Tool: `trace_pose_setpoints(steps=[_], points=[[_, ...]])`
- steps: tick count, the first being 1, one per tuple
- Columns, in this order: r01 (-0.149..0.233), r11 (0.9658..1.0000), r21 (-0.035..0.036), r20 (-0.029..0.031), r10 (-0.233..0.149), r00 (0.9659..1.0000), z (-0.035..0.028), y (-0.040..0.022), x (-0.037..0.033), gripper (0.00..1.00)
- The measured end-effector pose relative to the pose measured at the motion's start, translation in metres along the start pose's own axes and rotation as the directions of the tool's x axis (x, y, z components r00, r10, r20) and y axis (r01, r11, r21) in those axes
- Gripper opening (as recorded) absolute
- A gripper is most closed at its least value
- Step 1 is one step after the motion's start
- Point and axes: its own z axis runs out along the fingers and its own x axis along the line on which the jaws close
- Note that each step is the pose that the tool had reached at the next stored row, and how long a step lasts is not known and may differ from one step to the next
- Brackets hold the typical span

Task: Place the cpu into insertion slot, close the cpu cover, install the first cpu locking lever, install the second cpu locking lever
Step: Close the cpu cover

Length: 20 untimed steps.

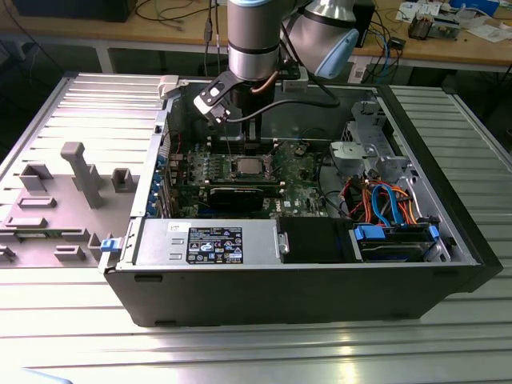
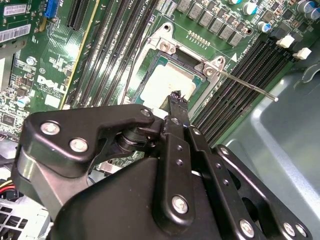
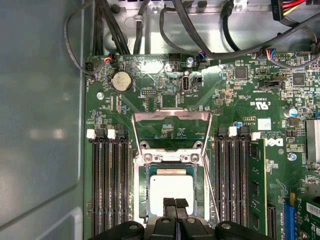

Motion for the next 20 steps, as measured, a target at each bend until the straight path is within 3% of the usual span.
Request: trace_pose_setpoints(steps=[9, 20], points=[[0.001, 1.0, 0.0001, 0.0, -0.001, 1.0, -0.0002, 0.0, 0.0, 0.11], [0.001, 1.0, 0.0001, 0.0, -0.001, 1.0, -0.0062, 0.0002, 0.0001, 0.11]])
